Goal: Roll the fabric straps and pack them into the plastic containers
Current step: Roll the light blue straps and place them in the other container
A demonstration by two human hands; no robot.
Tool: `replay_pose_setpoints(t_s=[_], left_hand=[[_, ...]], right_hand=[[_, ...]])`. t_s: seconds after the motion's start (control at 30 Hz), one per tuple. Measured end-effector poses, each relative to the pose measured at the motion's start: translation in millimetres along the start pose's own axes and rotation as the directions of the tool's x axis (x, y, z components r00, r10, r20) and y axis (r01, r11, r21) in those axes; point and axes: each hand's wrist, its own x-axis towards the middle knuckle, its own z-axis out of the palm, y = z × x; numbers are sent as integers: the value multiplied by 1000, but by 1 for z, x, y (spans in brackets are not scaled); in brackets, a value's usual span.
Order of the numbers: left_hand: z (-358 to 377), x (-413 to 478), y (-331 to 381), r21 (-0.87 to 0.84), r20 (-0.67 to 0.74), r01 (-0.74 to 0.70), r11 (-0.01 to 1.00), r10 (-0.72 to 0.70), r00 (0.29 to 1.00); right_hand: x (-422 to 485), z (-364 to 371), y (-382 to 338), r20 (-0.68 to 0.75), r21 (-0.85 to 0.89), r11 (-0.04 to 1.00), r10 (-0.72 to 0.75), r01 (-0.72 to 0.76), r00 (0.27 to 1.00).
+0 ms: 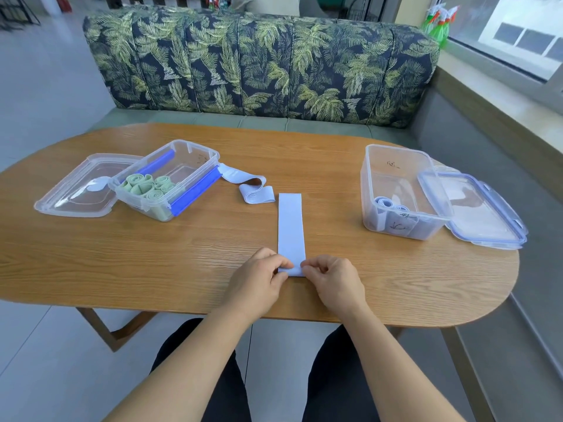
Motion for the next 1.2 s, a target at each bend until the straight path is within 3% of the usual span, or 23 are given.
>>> replay_pose_setpoints(t_s=[0.2,0.3,0.5,0.7,0.87,1.03,1.2], left_hand=[[-4,9,0,19,42,33,999,-34,999],[-7,13,-2,21,73,35,999,-37,997],[-8,17,-4,20,115,37,999,-39,993],[-2,4,-14,-63,-23,-45,997,44,999],[0,8,-16,-15,-30,-45,999,44,999],[-1,14,-17,-18,-7,-11,1000,11,1000],[-1,18,-17,8,5,22,1000,-22,1000]], right_hand=[[-6,6,6,-224,58,993,-86,102,971],[-6,10,8,-176,-3,987,-156,158,972],[1,9,5,-138,-107,991,-98,84,986],[8,5,-1,-91,-146,989,-40,27,995],[11,2,-4,-56,-107,994,1,-7,998],[6,4,5,-177,17,997,-69,73,982],[7,7,6,-133,-98,988,-129,116,983]])
